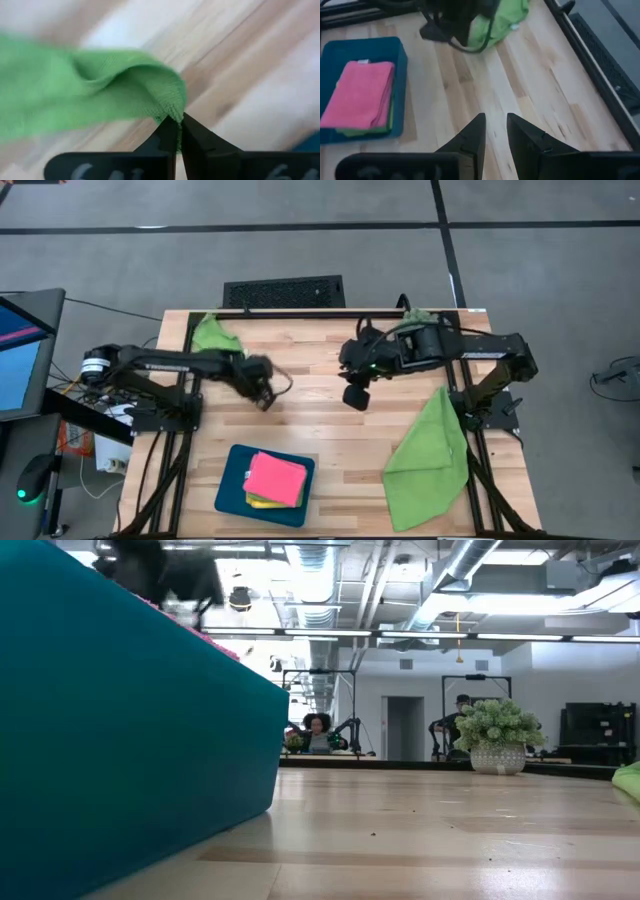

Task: Fold microfiber towels
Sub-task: Fold the top green microfiber towel

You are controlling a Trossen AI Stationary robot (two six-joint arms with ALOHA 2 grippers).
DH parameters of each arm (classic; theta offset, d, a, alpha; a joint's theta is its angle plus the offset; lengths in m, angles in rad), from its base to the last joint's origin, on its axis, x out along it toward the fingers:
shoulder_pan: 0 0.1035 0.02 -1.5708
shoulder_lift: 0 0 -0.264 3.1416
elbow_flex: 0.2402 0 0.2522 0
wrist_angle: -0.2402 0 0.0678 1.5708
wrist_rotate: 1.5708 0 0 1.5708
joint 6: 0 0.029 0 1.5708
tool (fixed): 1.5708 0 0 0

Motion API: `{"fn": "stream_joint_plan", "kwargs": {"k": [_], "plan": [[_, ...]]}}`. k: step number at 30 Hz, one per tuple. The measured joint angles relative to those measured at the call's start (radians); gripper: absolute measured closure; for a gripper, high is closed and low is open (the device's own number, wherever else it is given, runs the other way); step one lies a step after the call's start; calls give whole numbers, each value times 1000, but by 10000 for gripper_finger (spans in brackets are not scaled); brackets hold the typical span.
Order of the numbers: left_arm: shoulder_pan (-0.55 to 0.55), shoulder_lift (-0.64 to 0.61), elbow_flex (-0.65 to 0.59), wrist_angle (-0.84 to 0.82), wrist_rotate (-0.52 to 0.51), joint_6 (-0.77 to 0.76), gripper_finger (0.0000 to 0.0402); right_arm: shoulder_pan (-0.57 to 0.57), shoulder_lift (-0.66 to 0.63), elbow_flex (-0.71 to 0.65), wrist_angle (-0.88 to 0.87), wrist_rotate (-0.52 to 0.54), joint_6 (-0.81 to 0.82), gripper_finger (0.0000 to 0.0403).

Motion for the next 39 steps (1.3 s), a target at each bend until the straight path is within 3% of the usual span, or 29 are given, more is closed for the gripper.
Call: {"fn": "stream_joint_plan", "kwargs": {"k": [4,8,14,18,25,30,39], "plan": [[49,-3,220,-40,-38,72,400,-9,0,-105,154,-1,-1,300],[116,-3,363,-53,-72,121,401,-11,1,-228,333,0,-3,300],[193,-3,500,-128,19,147,401,-34,1,-448,712,-14,-19,300],[202,-3,568,-204,103,165,401,-95,1,-563,863,-70,-23,300],[172,-4,613,-258,169,163,401,-185,35,-660,1096,-275,-233,300],[153,-4,615,-258,172,134,401,-205,164,-660,1286,-339,-289,291],[153,-15,615,-269,172,124,401,-216,328,-660,1327,-342,-203,178]]}}
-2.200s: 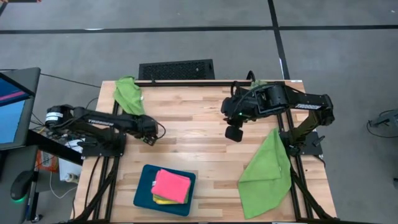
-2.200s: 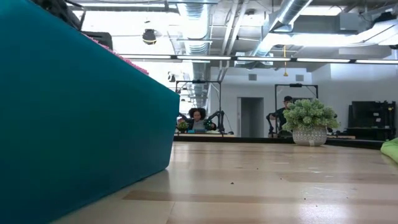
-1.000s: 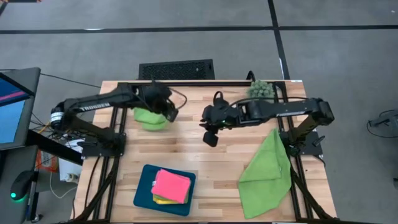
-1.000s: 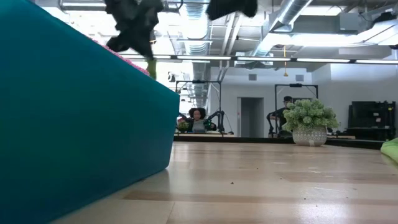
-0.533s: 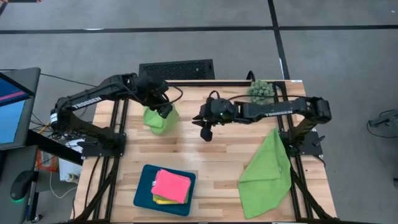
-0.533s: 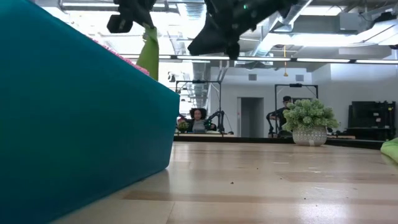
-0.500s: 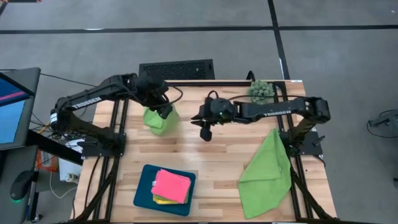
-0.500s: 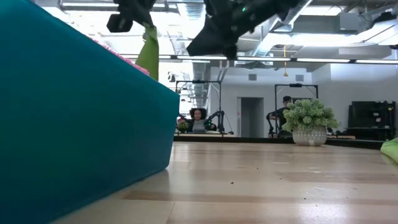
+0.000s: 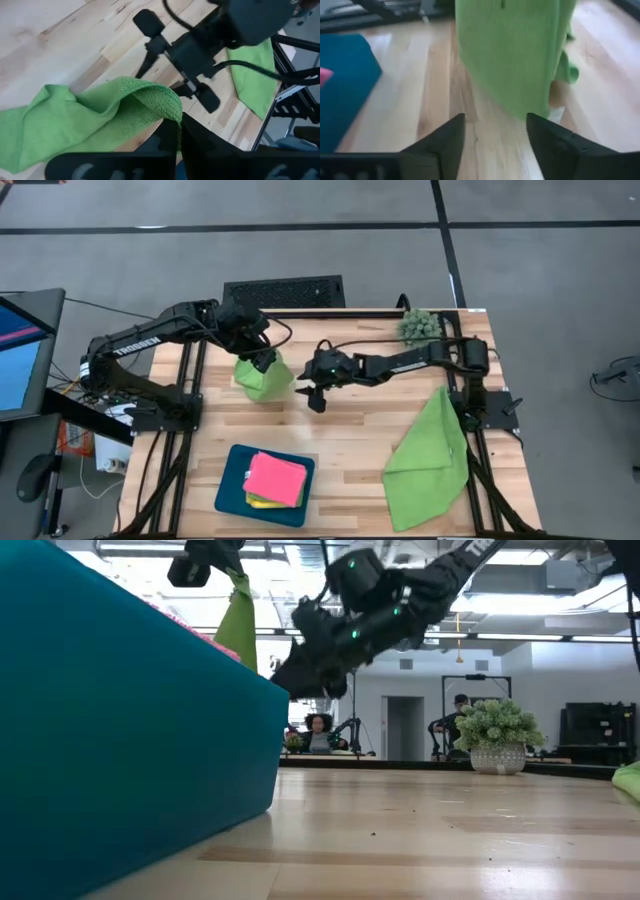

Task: Fold microfiber towels
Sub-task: Fold the top green microfiber towel

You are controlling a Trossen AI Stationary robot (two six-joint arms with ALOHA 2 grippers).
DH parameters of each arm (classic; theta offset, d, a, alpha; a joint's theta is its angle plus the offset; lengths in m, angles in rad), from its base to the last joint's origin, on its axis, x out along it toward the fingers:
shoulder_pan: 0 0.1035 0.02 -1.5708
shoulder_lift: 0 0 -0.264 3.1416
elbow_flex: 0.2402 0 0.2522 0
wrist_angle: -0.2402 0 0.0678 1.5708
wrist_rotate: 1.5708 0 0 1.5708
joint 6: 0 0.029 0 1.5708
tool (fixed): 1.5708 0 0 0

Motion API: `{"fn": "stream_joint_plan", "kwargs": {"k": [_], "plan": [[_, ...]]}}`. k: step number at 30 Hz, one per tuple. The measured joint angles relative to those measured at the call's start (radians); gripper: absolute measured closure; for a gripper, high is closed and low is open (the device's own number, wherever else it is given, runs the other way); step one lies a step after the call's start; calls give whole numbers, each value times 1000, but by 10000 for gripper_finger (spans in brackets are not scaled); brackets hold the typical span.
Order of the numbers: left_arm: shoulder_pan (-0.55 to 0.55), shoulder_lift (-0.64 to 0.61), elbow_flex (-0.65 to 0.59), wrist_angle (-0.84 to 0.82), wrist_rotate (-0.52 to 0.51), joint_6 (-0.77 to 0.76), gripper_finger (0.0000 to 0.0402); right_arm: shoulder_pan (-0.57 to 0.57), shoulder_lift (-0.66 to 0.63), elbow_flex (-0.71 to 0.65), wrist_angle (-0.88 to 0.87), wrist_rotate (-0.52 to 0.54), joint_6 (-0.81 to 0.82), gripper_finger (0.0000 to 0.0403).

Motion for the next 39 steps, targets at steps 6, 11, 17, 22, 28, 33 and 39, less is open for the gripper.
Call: {"fn": "stream_joint_plan", "kwargs": {"k": [6,11,17,22,28,33,39], "plan": [[0,1,0,-2,6,0,401,-16,109,4,82,1,-42,146],[0,1,0,-4,37,0,401,-47,183,55,98,4,0,147],[0,1,0,-6,46,0,401,-72,200,95,90,0,-26,147],[1,1,0,-7,43,18,401,-60,199,109,86,-25,-105,157],[1,1,0,-6,41,21,399,-34,199,110,109,-25,-135,214],[1,1,0,-5,41,22,397,-30,183,109,29,-23,-57,329],[17,2,49,-11,36,22,396,-10,38,109,-240,-22,35,389]]}}
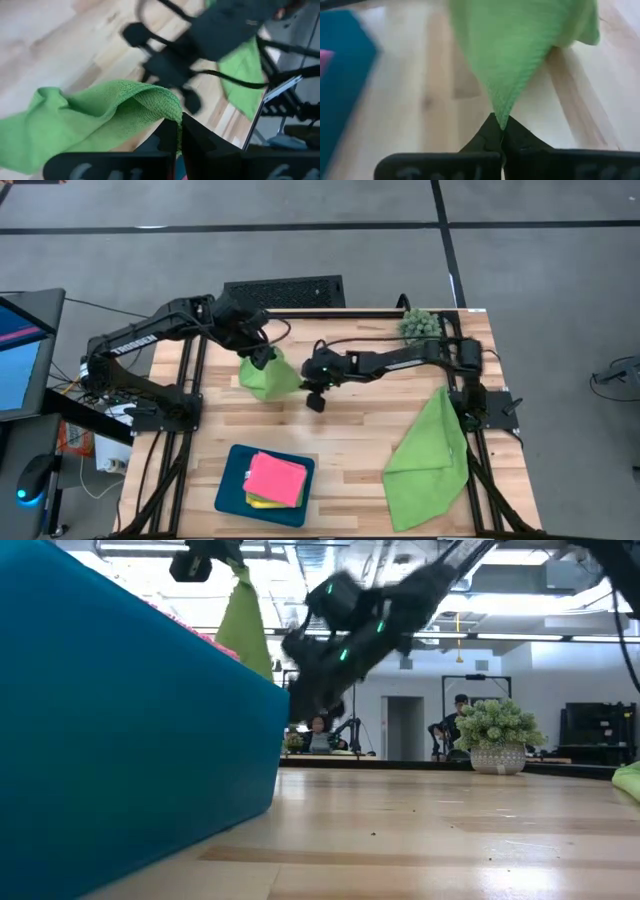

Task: Fold microfiber towels
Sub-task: Fold the top green microfiber towel

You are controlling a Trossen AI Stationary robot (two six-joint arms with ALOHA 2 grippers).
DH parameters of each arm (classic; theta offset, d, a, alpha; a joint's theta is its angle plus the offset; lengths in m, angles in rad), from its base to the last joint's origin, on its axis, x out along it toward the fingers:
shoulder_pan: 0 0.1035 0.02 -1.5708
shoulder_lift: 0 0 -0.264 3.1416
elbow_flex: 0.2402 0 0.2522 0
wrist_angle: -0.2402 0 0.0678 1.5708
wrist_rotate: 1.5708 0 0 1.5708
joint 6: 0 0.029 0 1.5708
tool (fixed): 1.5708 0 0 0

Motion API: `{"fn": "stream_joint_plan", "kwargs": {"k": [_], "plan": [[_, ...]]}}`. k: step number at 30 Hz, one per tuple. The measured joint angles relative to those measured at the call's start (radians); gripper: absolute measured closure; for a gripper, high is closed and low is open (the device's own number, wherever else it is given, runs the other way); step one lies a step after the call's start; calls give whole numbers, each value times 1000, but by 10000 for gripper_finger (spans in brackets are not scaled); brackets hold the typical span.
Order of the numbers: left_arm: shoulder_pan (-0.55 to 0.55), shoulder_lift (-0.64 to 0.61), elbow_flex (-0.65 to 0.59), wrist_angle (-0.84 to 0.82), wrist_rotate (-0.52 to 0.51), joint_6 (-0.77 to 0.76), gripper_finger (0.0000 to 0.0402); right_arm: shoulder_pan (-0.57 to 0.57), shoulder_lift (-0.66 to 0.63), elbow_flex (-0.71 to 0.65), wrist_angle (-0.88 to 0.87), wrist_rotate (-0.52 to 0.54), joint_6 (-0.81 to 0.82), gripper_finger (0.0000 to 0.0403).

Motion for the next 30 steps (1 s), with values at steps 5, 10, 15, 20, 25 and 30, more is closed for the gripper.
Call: {"fn": "stream_joint_plan", "kwargs": {"k": [5,10,15,20,25,30], "plan": [[30,0,98,-22,-26,8,396,32,-262,0,-265,82,-6,395],[54,0,152,-26,-43,0,396,19,-485,50,-481,272,-8,397],[98,6,155,-26,-129,41,396,-48,-564,148,-617,452,-42,399],[188,41,154,50,-154,104,395,-166,-534,181,-628,451,-96,399],[316,122,156,113,-97,173,395,-230,-466,253,-621,655,-189,399],[413,176,155,92,90,197,395,-217,-447,414,-776,604,-286,399]]}}
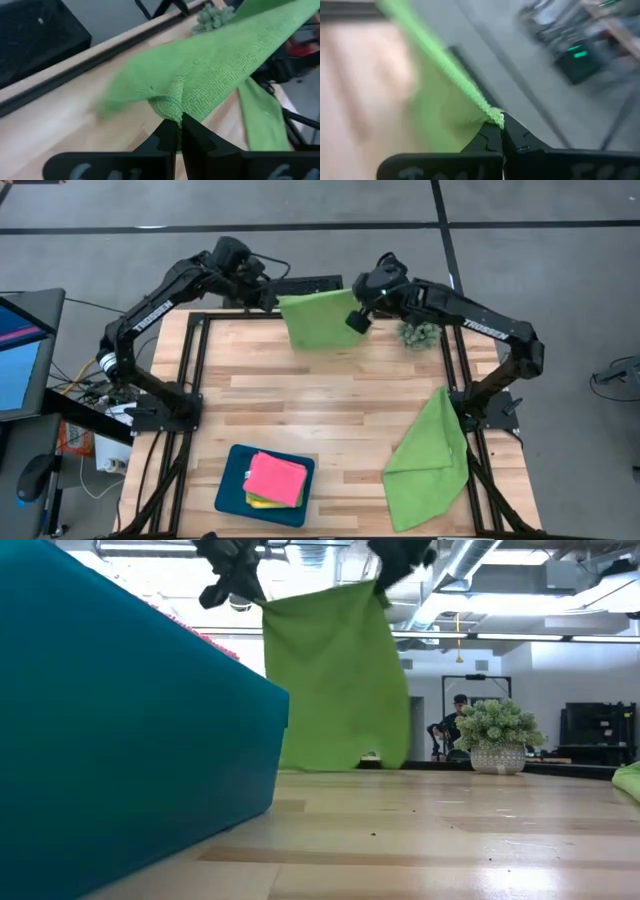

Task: Fold microfiber towels
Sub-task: Fold the top green microfiber towel

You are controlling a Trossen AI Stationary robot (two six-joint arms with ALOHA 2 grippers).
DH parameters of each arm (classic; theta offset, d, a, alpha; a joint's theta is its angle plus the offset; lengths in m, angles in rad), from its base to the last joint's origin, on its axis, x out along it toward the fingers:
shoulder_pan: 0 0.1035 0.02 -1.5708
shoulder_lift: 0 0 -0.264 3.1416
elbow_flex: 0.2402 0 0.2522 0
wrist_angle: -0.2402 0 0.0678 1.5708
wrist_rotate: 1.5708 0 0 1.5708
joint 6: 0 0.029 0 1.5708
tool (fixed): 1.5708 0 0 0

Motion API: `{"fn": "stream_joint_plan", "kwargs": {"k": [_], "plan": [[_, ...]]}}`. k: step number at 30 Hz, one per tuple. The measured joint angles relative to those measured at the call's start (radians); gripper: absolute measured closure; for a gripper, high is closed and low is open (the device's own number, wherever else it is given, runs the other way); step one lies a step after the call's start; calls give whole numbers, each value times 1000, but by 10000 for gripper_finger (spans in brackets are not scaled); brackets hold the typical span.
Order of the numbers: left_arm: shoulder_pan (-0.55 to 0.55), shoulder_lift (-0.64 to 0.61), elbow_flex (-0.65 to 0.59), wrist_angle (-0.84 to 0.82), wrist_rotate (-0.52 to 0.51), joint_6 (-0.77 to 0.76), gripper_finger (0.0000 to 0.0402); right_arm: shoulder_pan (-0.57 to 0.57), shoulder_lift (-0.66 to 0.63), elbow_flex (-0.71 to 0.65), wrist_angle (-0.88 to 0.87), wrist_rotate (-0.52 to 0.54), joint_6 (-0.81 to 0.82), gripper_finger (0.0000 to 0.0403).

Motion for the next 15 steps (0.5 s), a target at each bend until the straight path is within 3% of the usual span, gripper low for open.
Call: {"fn": "stream_joint_plan", "kwargs": {"k": [4,7,11,15], "plan": [[30,1,0,29,47,5,395,-35,4,95,-156,-124,-37,399],[69,-7,1,86,56,7,395,-77,-2,110,-131,-70,-41,399],[136,-1,2,179,57,1,395,-177,26,109,-63,-157,-63,399],[206,40,2,279,103,-59,395,-259,86,107,3,-181,-65,398]]}}
